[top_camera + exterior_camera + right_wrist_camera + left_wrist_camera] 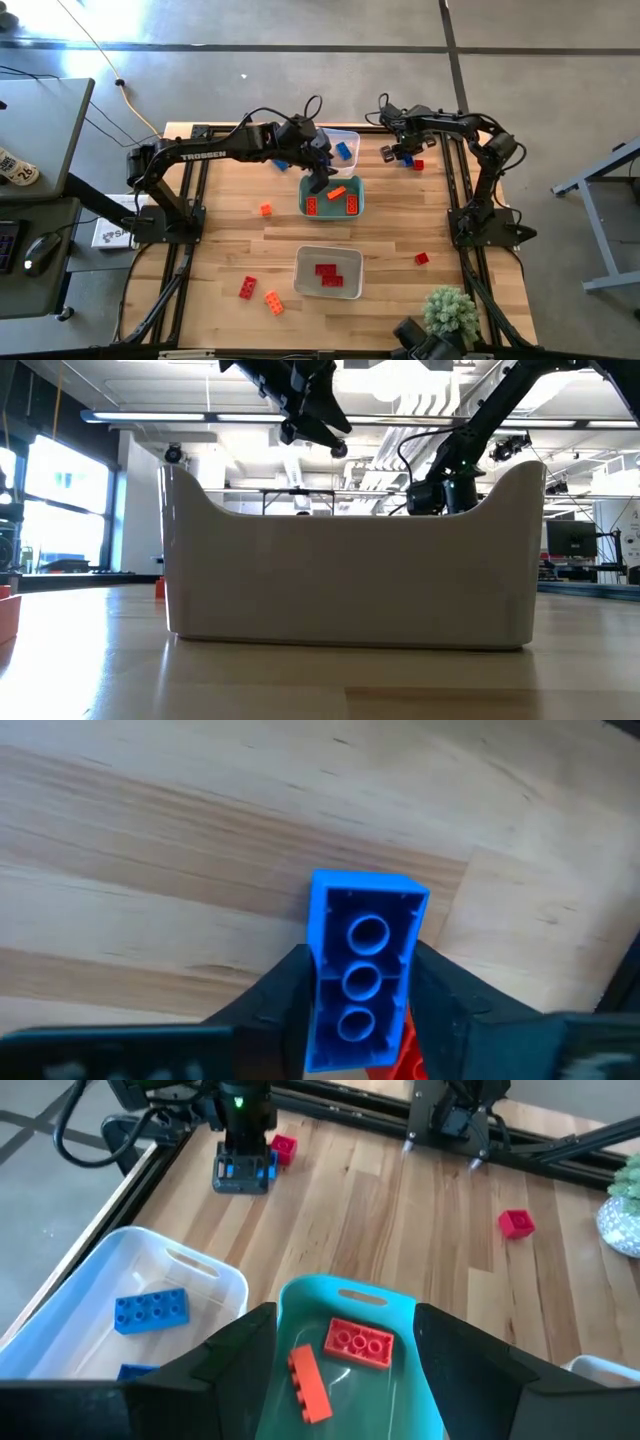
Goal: Sort & place blocks by color
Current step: Put the blue game piece into the transparent bin
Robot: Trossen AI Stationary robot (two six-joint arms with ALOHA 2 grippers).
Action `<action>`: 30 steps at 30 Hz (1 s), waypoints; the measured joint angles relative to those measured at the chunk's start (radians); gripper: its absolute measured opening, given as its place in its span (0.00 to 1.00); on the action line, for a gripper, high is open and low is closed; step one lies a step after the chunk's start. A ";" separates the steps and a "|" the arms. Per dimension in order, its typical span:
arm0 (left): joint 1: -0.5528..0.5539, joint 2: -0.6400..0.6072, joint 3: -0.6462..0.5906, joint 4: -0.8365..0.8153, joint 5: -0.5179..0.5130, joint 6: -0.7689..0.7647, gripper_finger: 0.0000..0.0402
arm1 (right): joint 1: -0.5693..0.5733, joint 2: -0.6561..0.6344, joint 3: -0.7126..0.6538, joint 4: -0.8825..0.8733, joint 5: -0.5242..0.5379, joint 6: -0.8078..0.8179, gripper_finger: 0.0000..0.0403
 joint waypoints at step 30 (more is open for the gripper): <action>0.066 -0.178 -0.001 -0.635 -0.270 0.026 0.56 | 0.241 -0.357 0.000 0.518 -0.134 0.110 0.25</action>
